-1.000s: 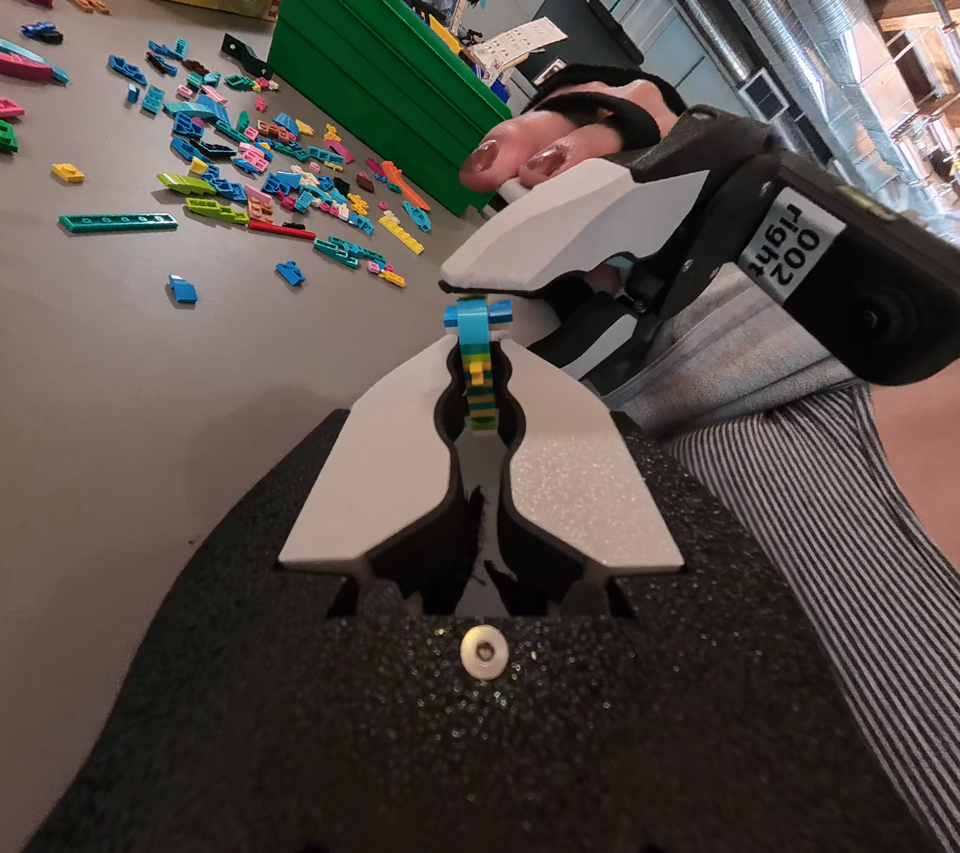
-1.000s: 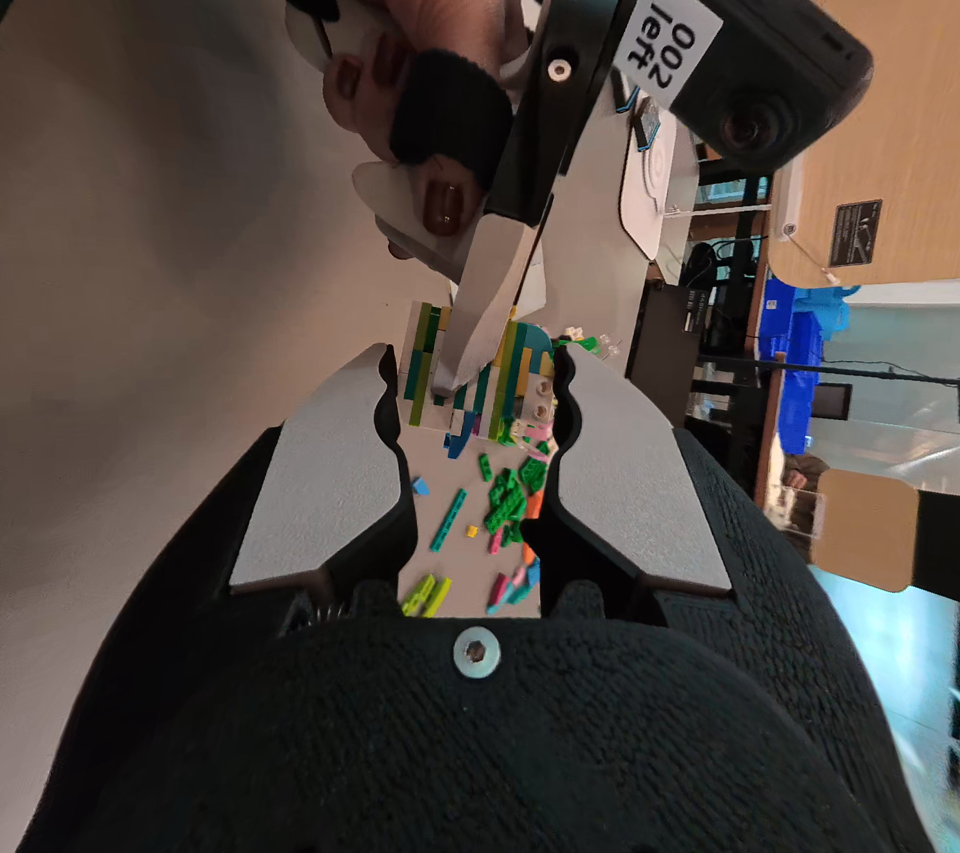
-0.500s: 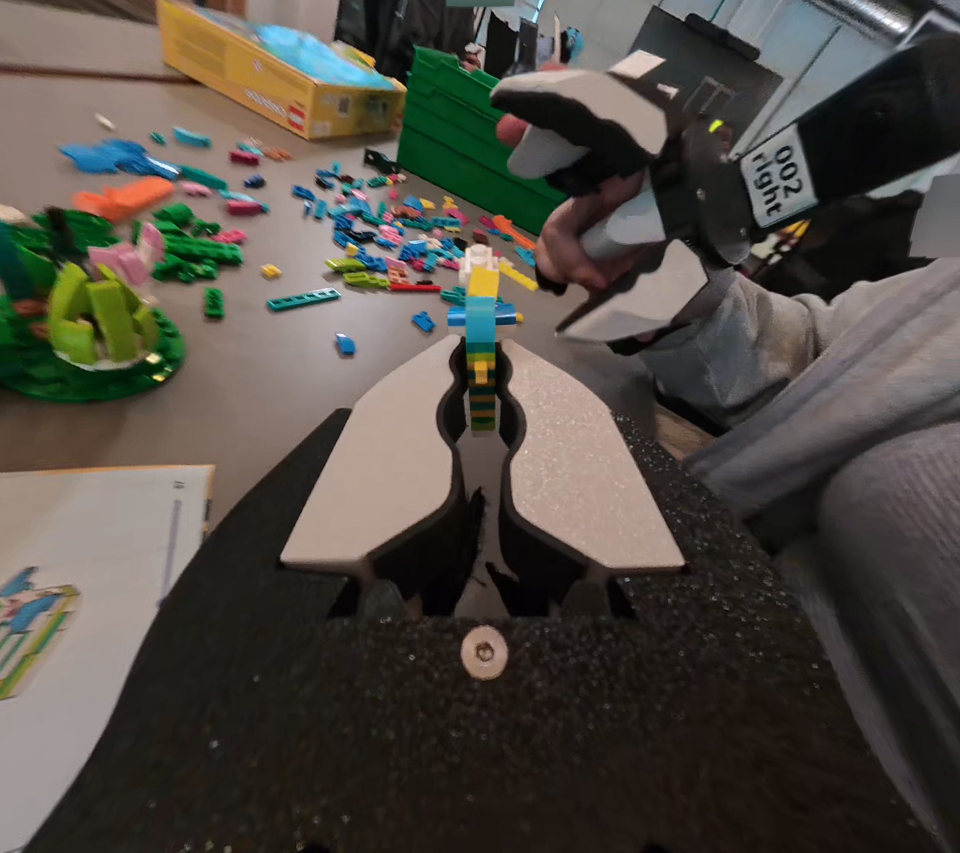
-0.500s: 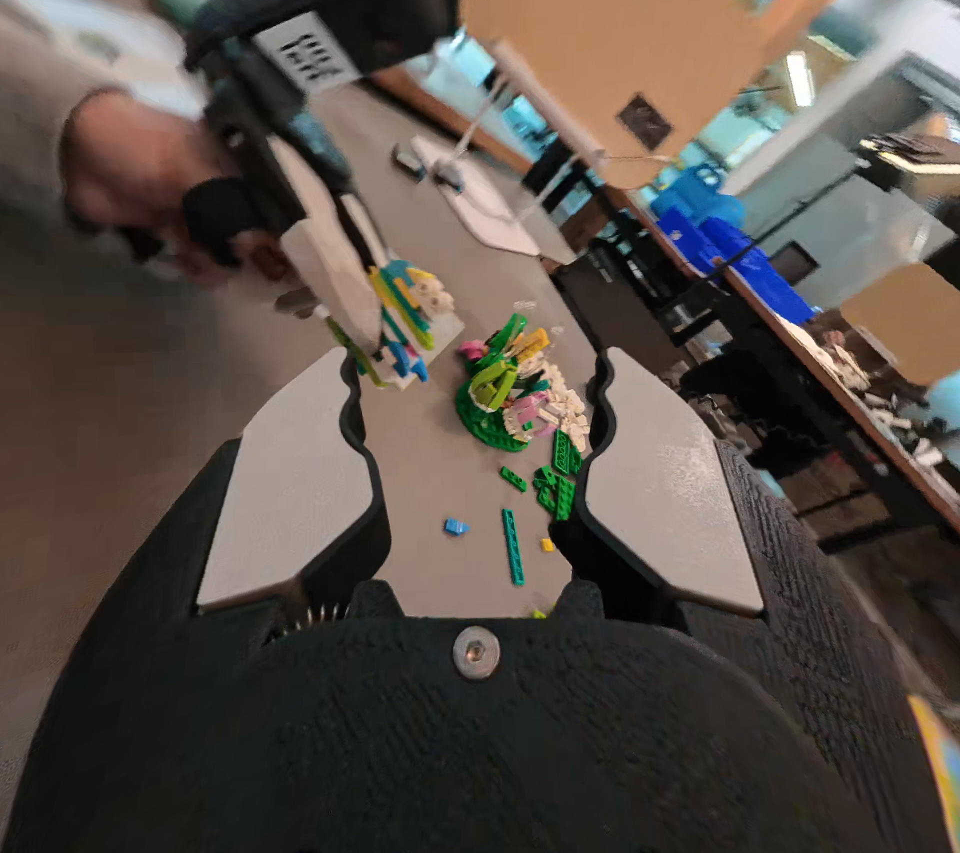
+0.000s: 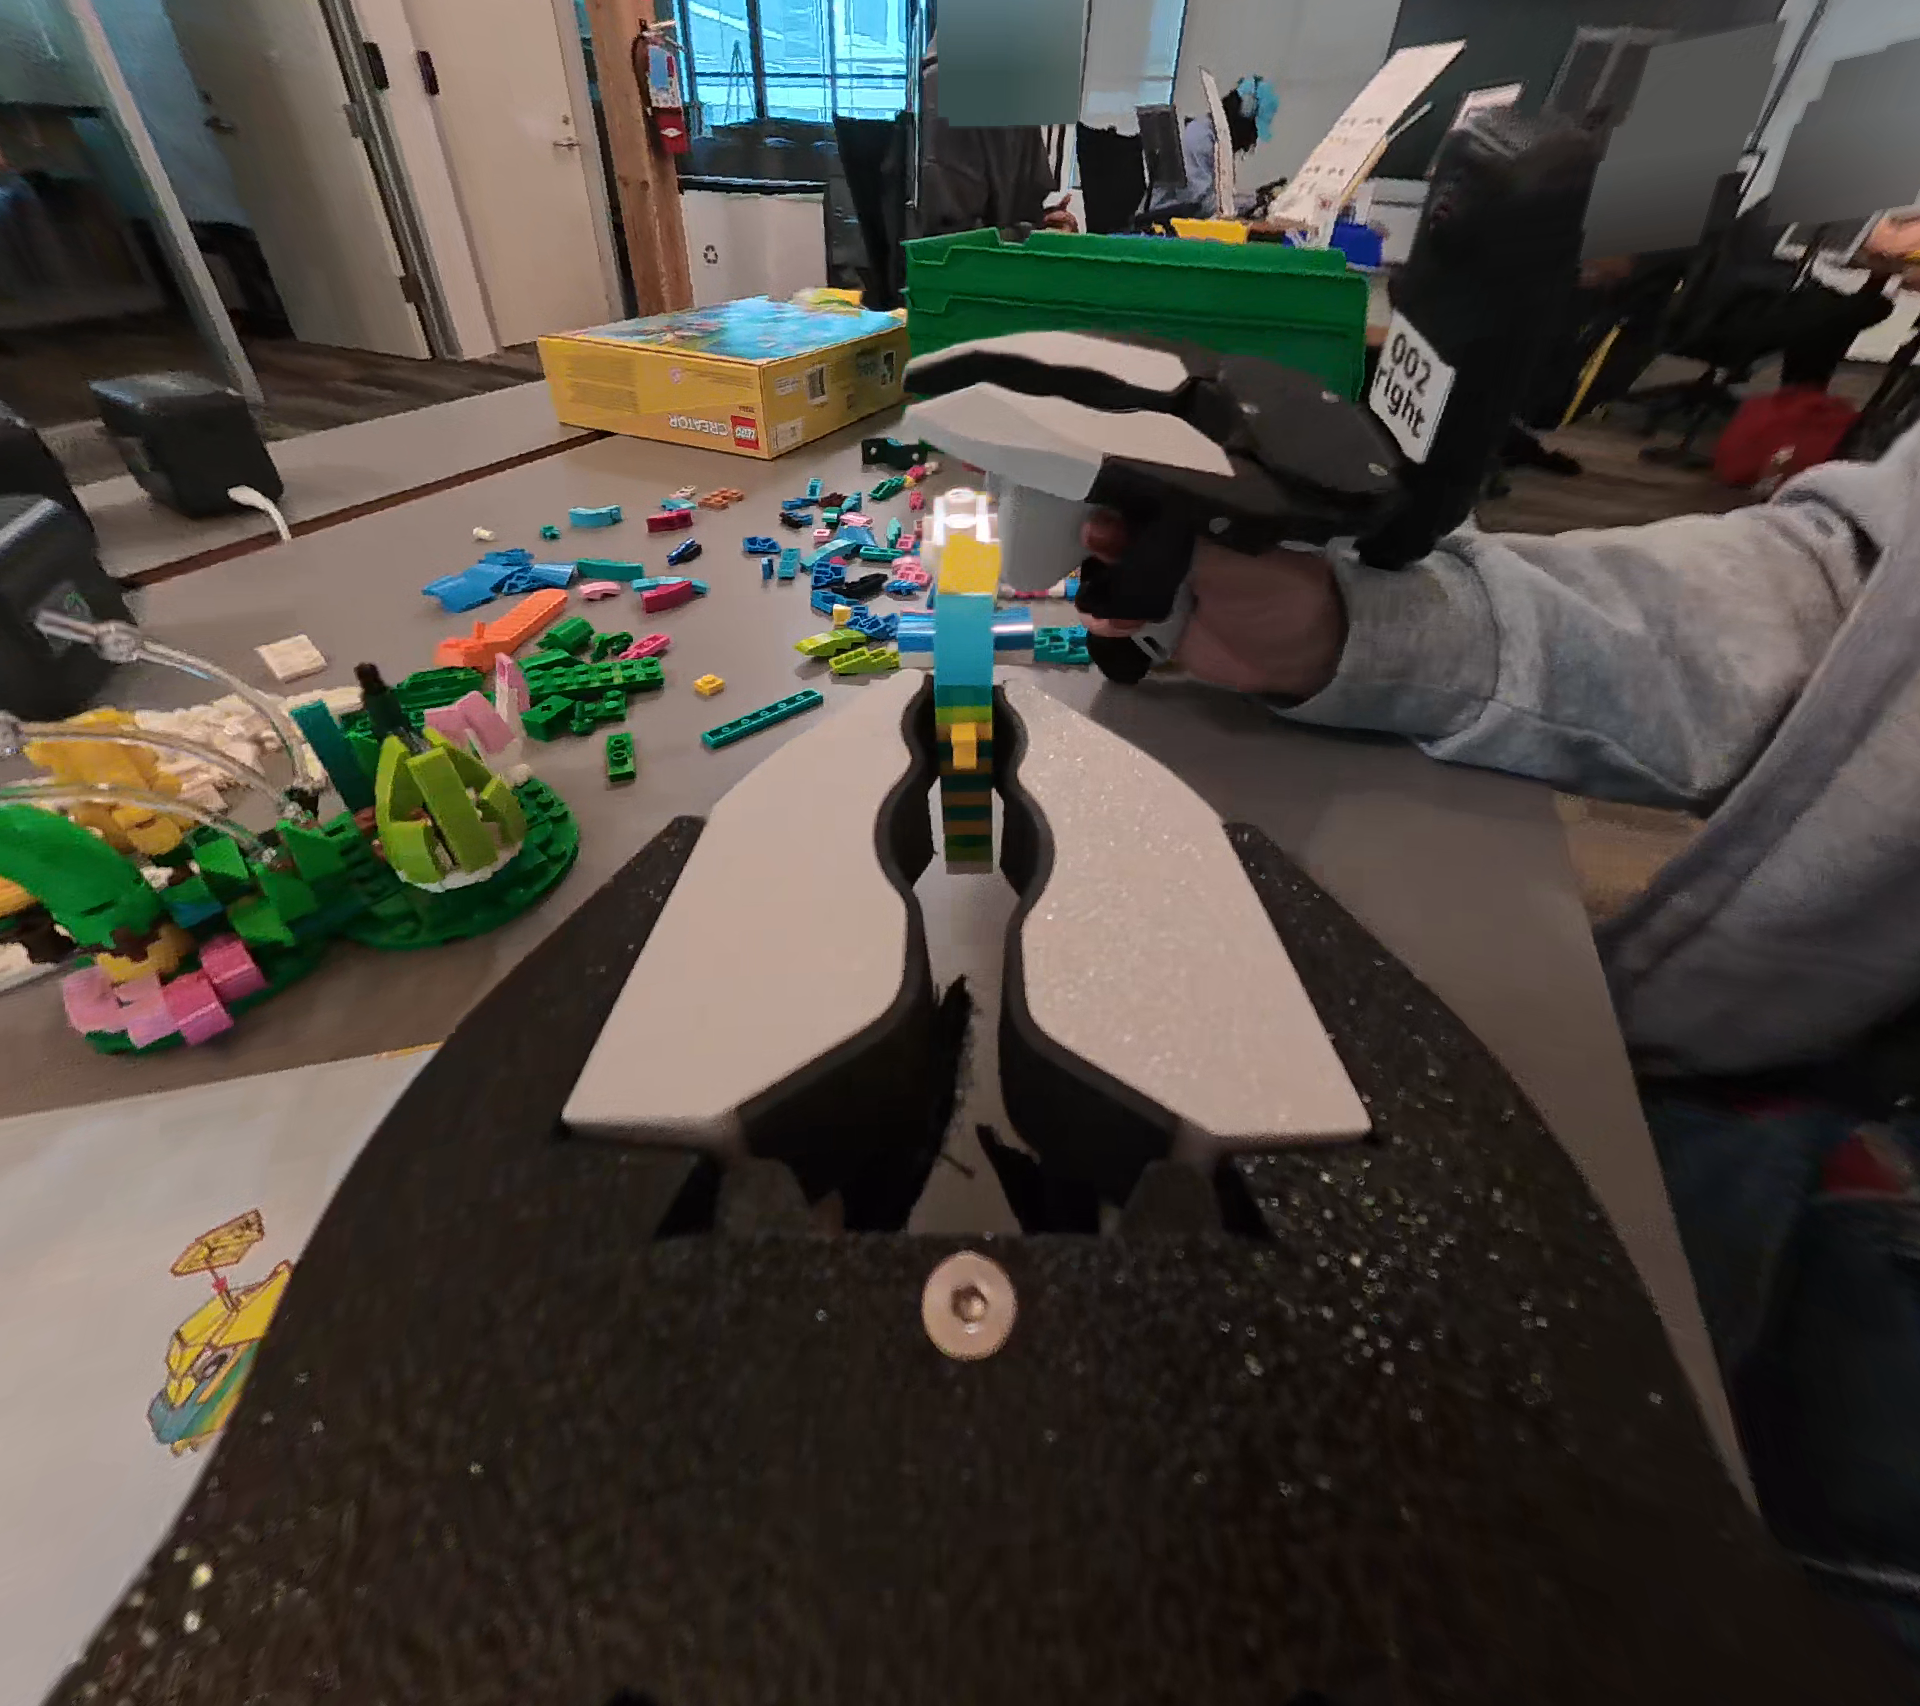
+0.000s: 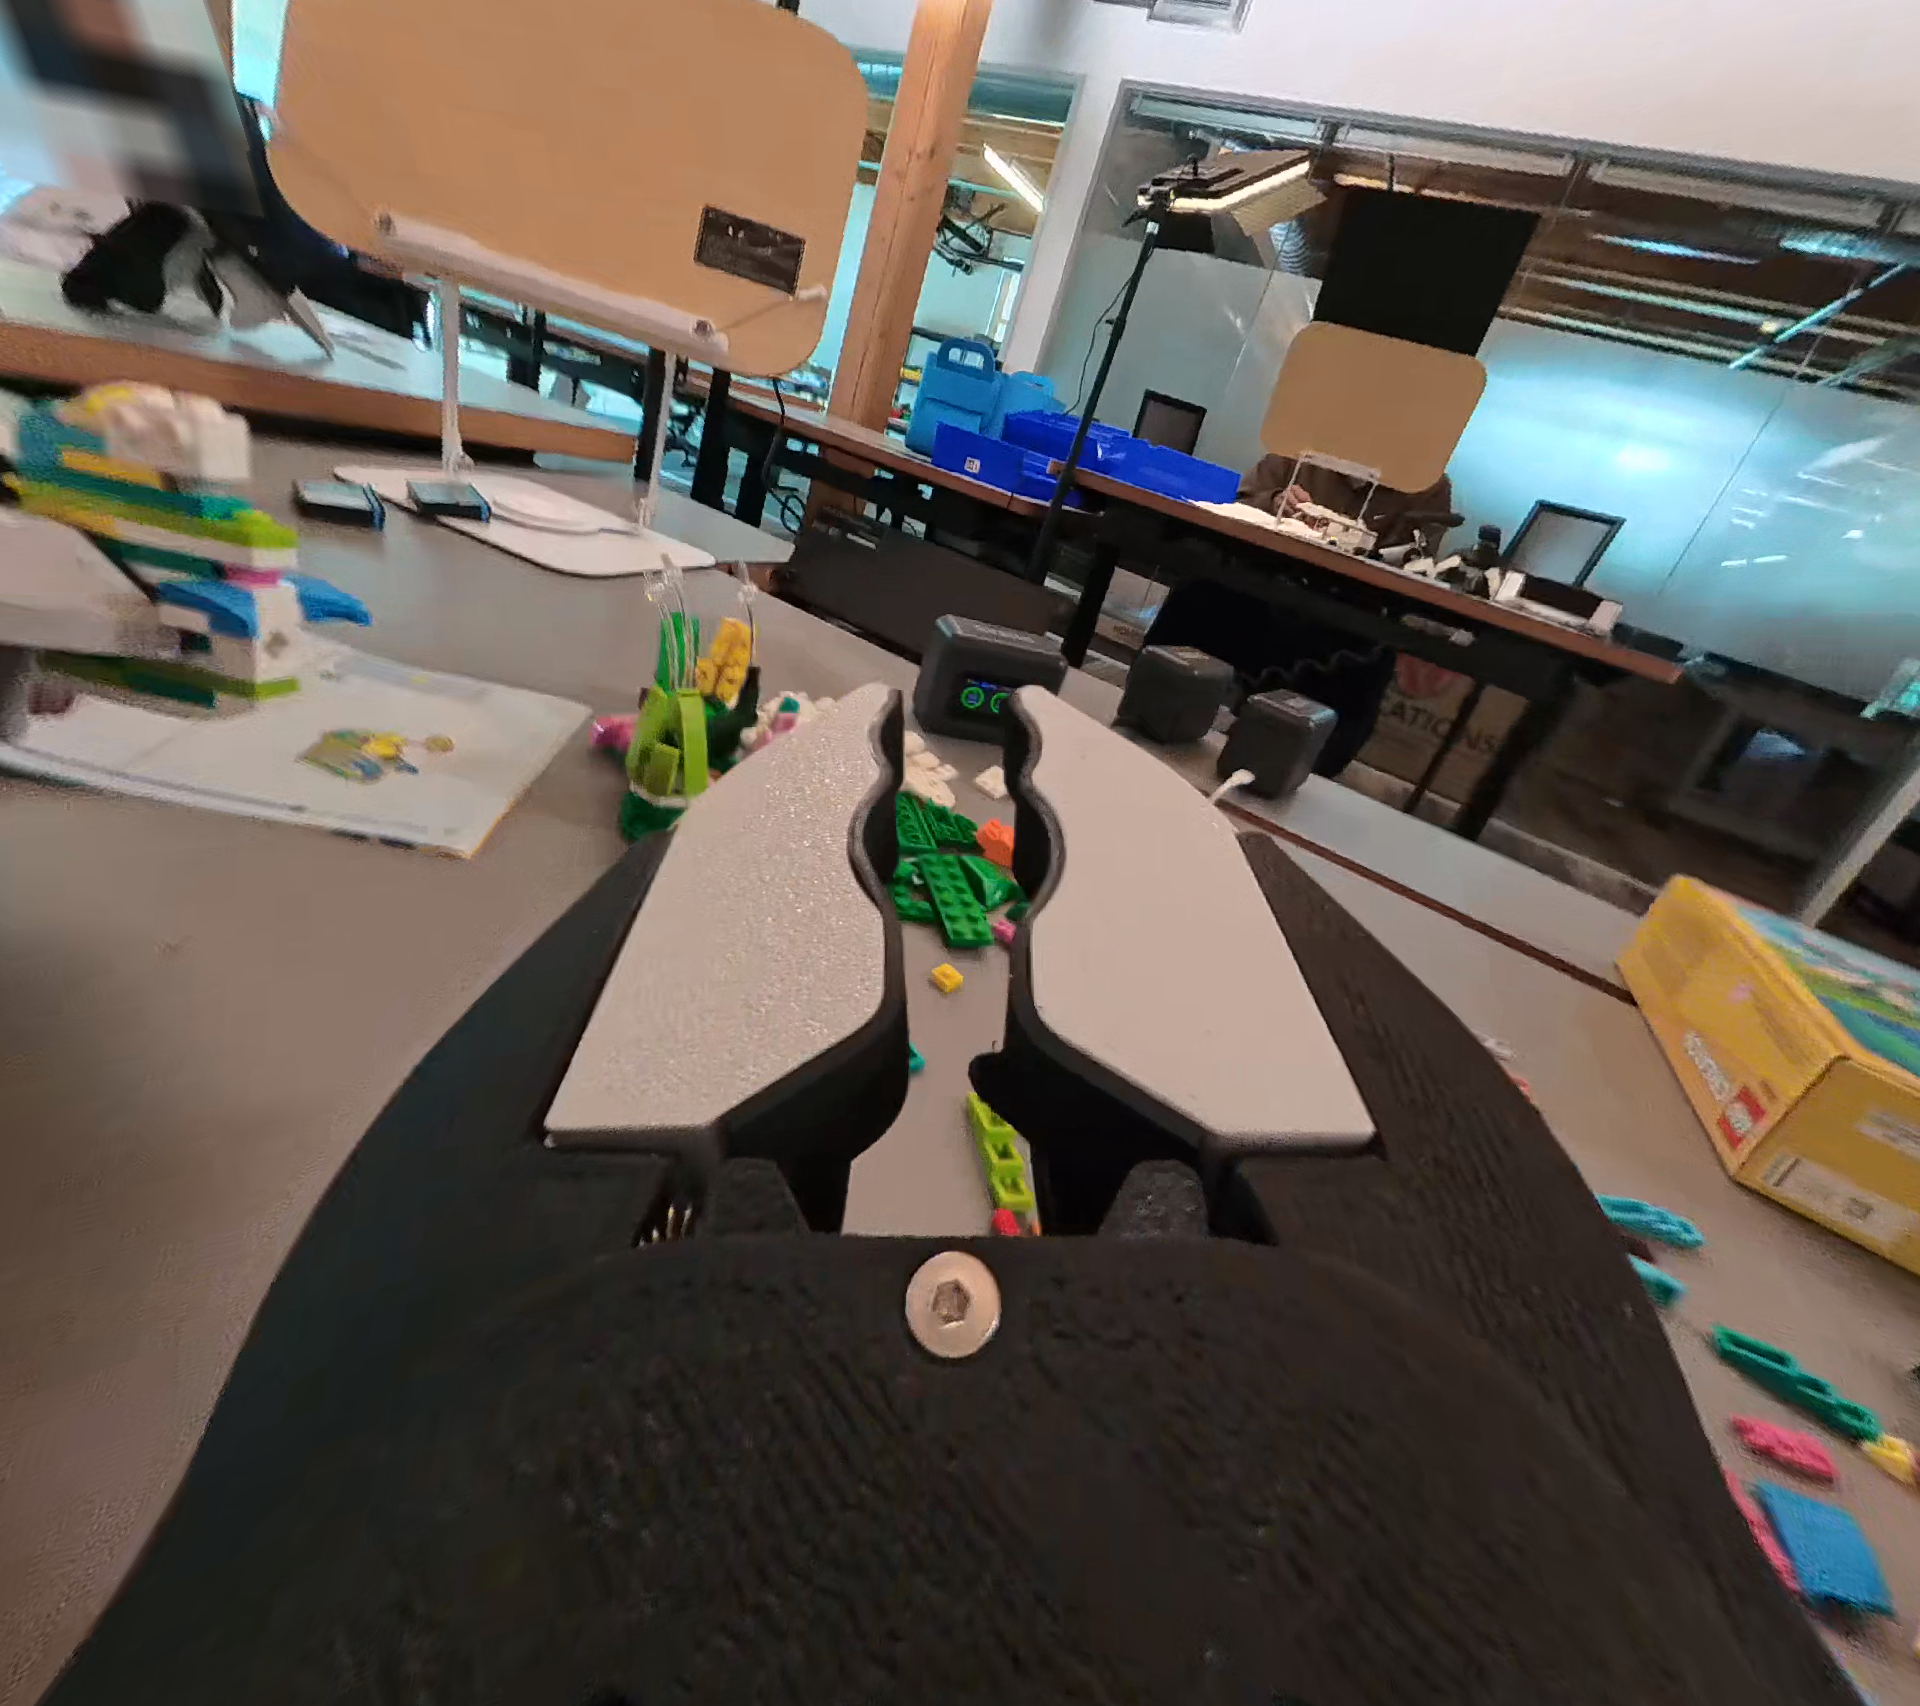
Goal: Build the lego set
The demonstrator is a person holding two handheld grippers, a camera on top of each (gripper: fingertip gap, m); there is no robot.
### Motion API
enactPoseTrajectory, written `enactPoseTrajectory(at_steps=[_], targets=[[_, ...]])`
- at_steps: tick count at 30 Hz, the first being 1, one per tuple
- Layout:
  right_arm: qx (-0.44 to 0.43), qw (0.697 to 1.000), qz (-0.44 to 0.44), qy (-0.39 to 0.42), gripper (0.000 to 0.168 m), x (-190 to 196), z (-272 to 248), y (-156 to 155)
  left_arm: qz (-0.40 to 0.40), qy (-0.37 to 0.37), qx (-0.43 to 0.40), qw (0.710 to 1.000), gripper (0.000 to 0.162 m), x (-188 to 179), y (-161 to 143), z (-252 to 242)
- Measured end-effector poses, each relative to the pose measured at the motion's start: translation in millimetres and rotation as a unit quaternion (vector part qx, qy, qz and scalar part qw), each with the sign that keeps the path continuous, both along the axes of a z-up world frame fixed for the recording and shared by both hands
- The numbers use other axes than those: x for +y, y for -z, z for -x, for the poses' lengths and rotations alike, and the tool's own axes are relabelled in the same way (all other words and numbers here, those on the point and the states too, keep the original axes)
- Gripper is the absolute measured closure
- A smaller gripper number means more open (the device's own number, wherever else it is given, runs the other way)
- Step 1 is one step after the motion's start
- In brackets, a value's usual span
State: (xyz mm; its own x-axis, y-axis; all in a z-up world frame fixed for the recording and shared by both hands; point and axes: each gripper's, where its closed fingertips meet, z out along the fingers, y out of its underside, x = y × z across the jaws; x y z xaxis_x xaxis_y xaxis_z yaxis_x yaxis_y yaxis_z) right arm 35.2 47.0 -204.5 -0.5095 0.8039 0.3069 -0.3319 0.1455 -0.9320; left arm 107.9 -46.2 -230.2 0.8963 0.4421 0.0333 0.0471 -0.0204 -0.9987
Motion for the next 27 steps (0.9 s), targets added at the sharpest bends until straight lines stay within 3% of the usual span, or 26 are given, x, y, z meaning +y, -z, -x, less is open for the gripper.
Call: enactPoseTrajectory(at_steps=[8, 27], targets=[[0.038, 0.998, -0.043, -0.021, 0.168, -12, -13, 1, 0.027, -0.018, 0.043, 0.999, 0.154, 3, 1, -4], [0.039, 0.996, -0.074, -0.038, 0.168, -21, -16, 9, -0.030, -0.035, 0.018, 0.999, 0.154, -10, -8, 4]])
